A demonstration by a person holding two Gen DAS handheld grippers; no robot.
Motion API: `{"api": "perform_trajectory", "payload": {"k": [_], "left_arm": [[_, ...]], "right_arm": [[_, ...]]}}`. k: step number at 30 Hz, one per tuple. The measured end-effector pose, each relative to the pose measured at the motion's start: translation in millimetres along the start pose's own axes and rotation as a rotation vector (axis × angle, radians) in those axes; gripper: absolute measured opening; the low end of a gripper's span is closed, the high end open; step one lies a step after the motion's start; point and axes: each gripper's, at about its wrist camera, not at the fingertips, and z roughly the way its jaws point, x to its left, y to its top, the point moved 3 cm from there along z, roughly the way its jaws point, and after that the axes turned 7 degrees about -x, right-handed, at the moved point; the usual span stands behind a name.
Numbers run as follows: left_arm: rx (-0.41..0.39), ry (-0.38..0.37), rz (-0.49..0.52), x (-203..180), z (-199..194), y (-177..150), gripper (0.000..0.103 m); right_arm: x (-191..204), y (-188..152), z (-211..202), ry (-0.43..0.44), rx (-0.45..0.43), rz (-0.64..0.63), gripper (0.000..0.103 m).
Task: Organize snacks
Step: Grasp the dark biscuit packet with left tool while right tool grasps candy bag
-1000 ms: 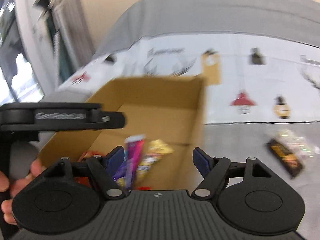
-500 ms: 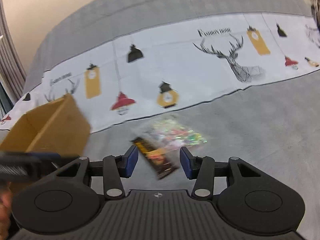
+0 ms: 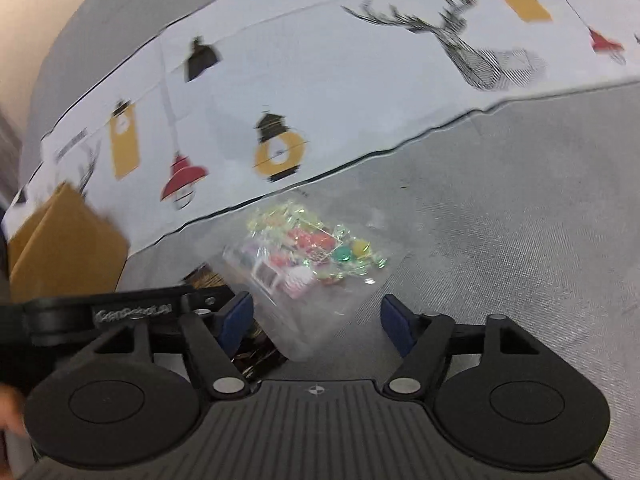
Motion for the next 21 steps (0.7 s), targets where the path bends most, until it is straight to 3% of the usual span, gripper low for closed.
{"api": "perform_trajectory", "payload": {"k": [1, 2, 3, 4, 6, 7, 8, 9, 10, 13, 15, 21], "left_arm": [[0.001, -0.007, 0.009, 0, 0, 1, 0.061], [0.0, -0.013, 0.007, 1, -1, 1, 0.055], [-0.005, -0.014, -0.001, 4, -2, 1, 0.052], [0.007, -0.027, -0.02, 7, -3, 2, 0.051], [0.022, -0.035, -0.044, 13, -5, 3, 0.048], [0.026, -0.032, -0.048, 14, -7, 3, 0.048], [0.03, -0.03, -0.053, 16, -9, 2, 0.047], [0.034, -0.026, -0.06, 17, -12, 1, 0.046], [0.04, -0.025, -0.067, 18, -15, 0, 0.046], [0.056, -0.022, -0.091, 25, -25, -4, 0.042], [0.054, -0.024, -0.1, 30, -34, -5, 0.031], [0.068, -0.027, -0.102, 41, -50, -9, 0.029]], "right_arm": [[-3, 3, 3, 0.02, -0.016, 0.039, 0.084], [-5, 5, 6, 0.035, -0.024, 0.064, 0.088], [-5, 5, 9, 0.038, -0.034, 0.066, 0.088], [-4, 6, 13, 0.031, -0.04, 0.048, 0.088], [6, 3, 19, -0.02, -0.047, -0.051, 0.076], [10, 1, 22, -0.061, -0.046, -0.098, 0.043], [8, 1, 24, -0.08, -0.044, -0.103, 0.021], [2, 1, 24, -0.062, -0.044, -0.063, 0.018], [-3, 1, 23, -0.042, -0.036, -0.027, 0.008], [-9, -2, 16, -0.027, -0.038, 0.009, 0.005], [-6, -4, 8, -0.033, -0.038, 0.007, 0.005], [4, -6, -34, -0.004, -0.092, 0.015, 0.004]]}}
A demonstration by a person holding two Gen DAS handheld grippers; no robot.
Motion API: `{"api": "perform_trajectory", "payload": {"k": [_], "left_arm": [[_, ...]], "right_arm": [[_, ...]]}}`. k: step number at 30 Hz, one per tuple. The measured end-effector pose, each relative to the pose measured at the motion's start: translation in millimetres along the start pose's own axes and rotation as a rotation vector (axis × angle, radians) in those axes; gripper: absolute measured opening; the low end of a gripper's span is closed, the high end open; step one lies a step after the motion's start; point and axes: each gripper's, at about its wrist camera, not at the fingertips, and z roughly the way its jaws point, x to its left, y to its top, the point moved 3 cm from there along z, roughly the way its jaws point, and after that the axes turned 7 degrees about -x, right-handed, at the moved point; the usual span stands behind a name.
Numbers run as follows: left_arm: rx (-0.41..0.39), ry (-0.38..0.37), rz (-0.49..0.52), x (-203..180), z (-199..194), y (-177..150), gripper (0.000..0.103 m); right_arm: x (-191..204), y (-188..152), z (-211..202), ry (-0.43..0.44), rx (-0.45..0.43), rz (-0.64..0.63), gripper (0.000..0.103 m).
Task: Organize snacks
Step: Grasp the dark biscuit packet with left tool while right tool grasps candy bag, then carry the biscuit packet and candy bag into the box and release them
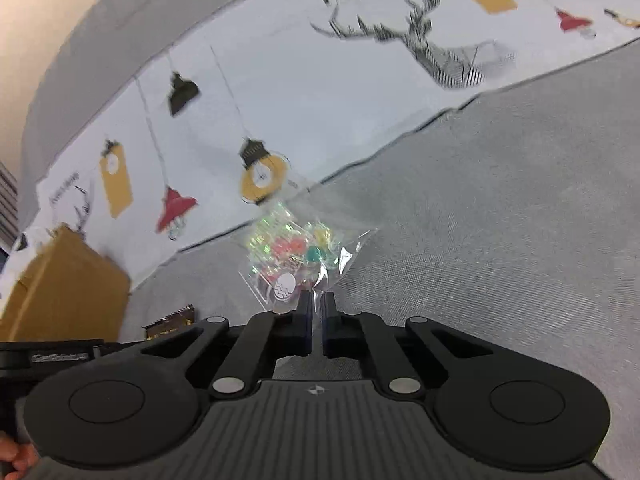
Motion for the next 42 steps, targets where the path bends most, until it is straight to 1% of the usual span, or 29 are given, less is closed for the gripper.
{"api": "perform_trajectory", "payload": {"k": [2, 5, 6, 8, 10, 11, 12, 13, 15, 16, 17, 19, 20, 21, 23, 24, 25, 26, 27, 28, 31, 33, 34, 35, 36, 37, 38, 40, 42], "left_arm": [[0.031, -0.026, -0.027, 2, 1, -4, 0.03], [0.046, -0.025, -0.041, 2, 2, -9, 0.032], [0.048, -0.022, -0.037, 0, 3, -10, 0.04], [0.066, -0.013, -0.026, -4, 8, -14, 0.05], [0.056, -0.002, -0.008, -9, 10, -15, 0.056], [0.054, 0.002, 0.01, -13, 12, -16, 0.061], [0.05, 0.008, 0.032, -17, 13, -16, 0.064], [0.043, 0.025, 0.063, -21, 15, -17, 0.063], [0.016, 0.054, 0.134, -28, 18, -20, 0.064], [0.001, 0.068, 0.165, -30, 20, -21, 0.062], [-0.011, 0.082, 0.192, -31, 21, -22, 0.058], [-0.021, 0.087, 0.224, -28, 21, -22, 0.053], [-0.02, 0.088, 0.228, -25, 20, -21, 0.05], [-0.018, 0.088, 0.225, -22, 19, -21, 0.049], [-0.016, 0.089, 0.215, -16, 16, -20, 0.048], [-0.017, 0.093, 0.211, -13, 14, -21, 0.048], [-0.019, 0.095, 0.21, -11, 13, -21, 0.047], [-0.022, 0.094, 0.216, -10, 12, -22, 0.047], [-0.025, 0.095, 0.22, -10, 11, -23, 0.047], [-0.029, 0.095, 0.225, -10, 10, -24, 0.047], [-0.036, 0.099, 0.234, -11, 9, -26, 0.047], [-0.033, 0.099, 0.225, -11, 7, -27, 0.045], [-0.025, 0.093, 0.216, -11, 5, -28, 0.045], [-0.016, 0.082, 0.205, -10, 3, -28, 0.043], [-0.007, 0.071, 0.192, -9, 0, -28, 0.042], [0.001, 0.064, 0.179, -8, -3, -29, 0.042], [0.009, 0.054, 0.166, -7, -7, -31, 0.041], [0.006, 0.045, 0.155, -5, -17, -34, 0.041], [-0.002, 0.035, 0.151, -6, -30, -39, 0.041]], "right_arm": [[3, -2, -16, 0.005, -0.009, 0.001, 0.003], [1, -11, -35, 0.009, 0.023, 0.019, 0.003], [-1, -15, -37, 0.002, 0.047, 0.019, 0.003], [-9, -20, -35, -0.013, 0.085, 0.041, 0.005], [-18, -20, -31, -0.008, 0.099, 0.073, 0.009], [-21, -18, -29, -0.022, 0.097, 0.069, 0.011], [-23, -16, -29, -0.052, 0.086, 0.048, 0.015], [-23, -14, -28, -0.07, 0.076, 0.012, 0.022], [-19, -7, -27, -0.068, 0.044, -0.068, 0.044], [-17, -4, -25, -0.063, 0.028, -0.105, 0.066], [-13, -2, -22, -0.051, 0.014, -0.15, 0.083], [-2, 0, -14, -0.031, -0.01, -0.272, 0.095], [3, 0, -9, -0.024, -0.015, -0.336, 0.097], [8, -3, -2, -0.011, -0.006, -0.394, 0.098], [13, -10, 12, 0.033, 0.05, -0.449, 0.099], [15, -18, 20, 0.057, 0.105, -0.476, 0.099], [19, -25, 25, 0.063, 0.13, -0.526, 0.102], [25, -33, 28, 0.047, 0.131, -0.61, 0.103], [30, -41, 32, 0.025, 0.126, -0.705, 0.103], [33, -44, 33, 0.035, 0.101, -0.738, 0.103], [23, -36, 42, 0.037, 0.086, -0.659, 0.103], [19, -30, 45, 0.018, 0.09, -0.622, 0.098], [18, -27, 44, -0.006, 0.083, -0.606, 0.085], [18, -22, 39, -0.036, 0.064, -0.593, 0.044], [16, -16, 36, -0.082, 0.05, -0.569, 0.023], [11, -10, 32, -0.083, 0.051, -0.511, 0.018], [7, -10, 26, -0.079, 0.048, -0.462, 0.016], [5, -9, 15, -0.103, 0.033, -0.446, 0.011], [13, -7, -4, -0.073, -0.001, -0.404, 0.009]]}}
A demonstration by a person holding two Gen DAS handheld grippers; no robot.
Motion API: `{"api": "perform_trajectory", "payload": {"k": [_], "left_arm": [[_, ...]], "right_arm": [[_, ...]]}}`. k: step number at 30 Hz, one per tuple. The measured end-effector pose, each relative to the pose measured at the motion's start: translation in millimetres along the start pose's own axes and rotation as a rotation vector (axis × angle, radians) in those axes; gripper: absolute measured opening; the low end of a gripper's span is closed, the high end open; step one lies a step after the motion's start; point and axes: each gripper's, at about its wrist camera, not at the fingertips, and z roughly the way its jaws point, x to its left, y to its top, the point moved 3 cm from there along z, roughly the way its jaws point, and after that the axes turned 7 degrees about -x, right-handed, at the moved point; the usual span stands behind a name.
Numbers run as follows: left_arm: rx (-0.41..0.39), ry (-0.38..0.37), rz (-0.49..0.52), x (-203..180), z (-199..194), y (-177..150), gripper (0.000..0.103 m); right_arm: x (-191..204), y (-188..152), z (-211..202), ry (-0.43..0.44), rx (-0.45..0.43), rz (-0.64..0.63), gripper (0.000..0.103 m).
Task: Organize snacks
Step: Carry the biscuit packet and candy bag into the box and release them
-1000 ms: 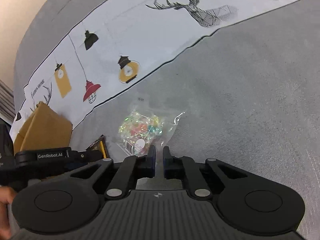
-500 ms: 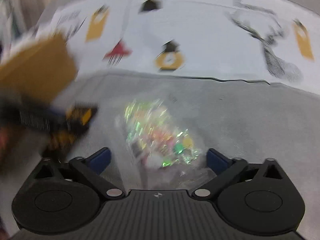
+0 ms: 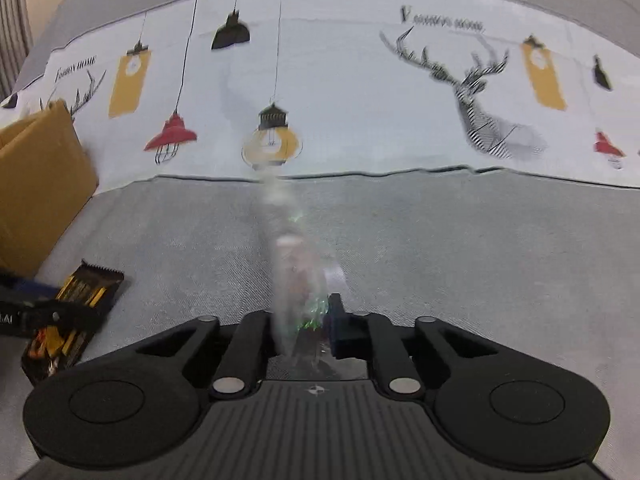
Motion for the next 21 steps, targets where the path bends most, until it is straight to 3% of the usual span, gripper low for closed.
{"api": "perform_trajectory", "payload": {"k": [9, 16, 21], "left_arm": [[-0.065, -0.05, -0.012, 4, -67, -13, 0.04], [-0.218, -0.093, -0.052, 26, -150, 2, 0.04], [-0.376, -0.098, -0.07, 53, -223, 16, 0.04]], "right_arm": [[48, -4, -63, 0.005, -0.071, 0.046, 0.009], [118, 0, -128, 0.052, -0.163, 0.104, 0.009], [177, 24, -166, 0.12, -0.231, 0.12, 0.009]]}}
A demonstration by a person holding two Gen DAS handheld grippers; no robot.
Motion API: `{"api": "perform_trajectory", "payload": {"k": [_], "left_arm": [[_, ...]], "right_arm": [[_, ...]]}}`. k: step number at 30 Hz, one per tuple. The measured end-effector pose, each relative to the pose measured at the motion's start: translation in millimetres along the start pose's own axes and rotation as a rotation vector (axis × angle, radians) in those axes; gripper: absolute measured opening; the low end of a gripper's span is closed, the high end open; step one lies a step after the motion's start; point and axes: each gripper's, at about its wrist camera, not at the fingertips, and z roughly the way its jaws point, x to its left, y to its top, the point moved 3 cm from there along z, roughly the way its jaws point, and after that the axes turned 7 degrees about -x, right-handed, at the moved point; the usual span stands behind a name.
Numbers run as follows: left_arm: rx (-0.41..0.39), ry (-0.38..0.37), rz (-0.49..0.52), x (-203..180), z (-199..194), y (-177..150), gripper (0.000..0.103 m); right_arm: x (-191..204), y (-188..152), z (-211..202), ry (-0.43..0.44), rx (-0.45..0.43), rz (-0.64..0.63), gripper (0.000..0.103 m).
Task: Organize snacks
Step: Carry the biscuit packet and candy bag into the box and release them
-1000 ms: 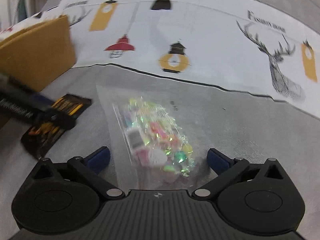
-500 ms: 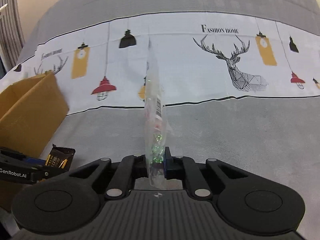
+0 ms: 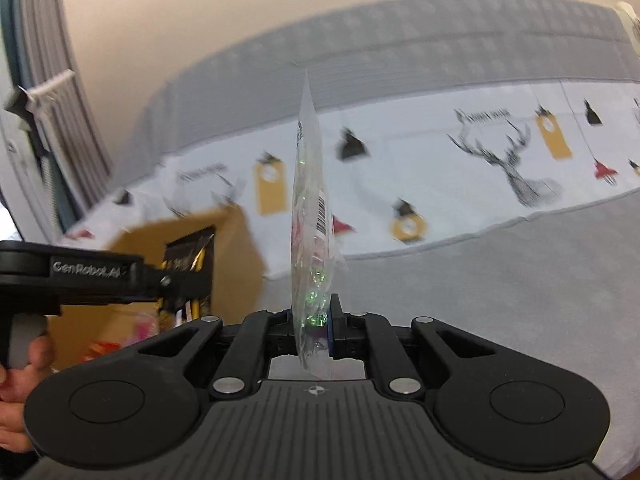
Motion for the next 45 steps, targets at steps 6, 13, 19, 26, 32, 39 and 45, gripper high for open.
{"api": "perform_trajectory", "payload": {"k": [6, 13, 19, 26, 32, 39, 45], "left_arm": [[-0.174, 0.039, -0.015, 39, -71, 36, 0.04], [-0.251, 0.125, -0.049, 95, -100, 52, 0.04], [-0.145, 0.239, -0.06, 146, -69, 29, 0.04], [0.058, 0.288, -0.101, 191, -21, -18, 0.04], [0.06, 0.289, -0.134, 204, -20, -18, 0.046], [-0.007, 0.255, -0.12, 169, -86, 19, 0.092], [-0.004, 0.226, -0.025, 104, -157, 38, 0.103]], "right_arm": [[87, 40, -12, 0.126, -0.069, -0.052, 0.009], [158, 48, 16, 0.254, -0.017, -0.057, 0.009], [193, 6, 74, 0.25, 0.158, -0.09, 0.009], [198, -55, 129, 0.168, 0.371, -0.08, 0.009], [193, -69, 136, 0.115, 0.371, -0.091, 0.028], [186, -52, 96, 0.04, 0.361, -0.132, 0.053], [204, -7, 23, 0.063, 0.276, -0.102, 0.089]]}}
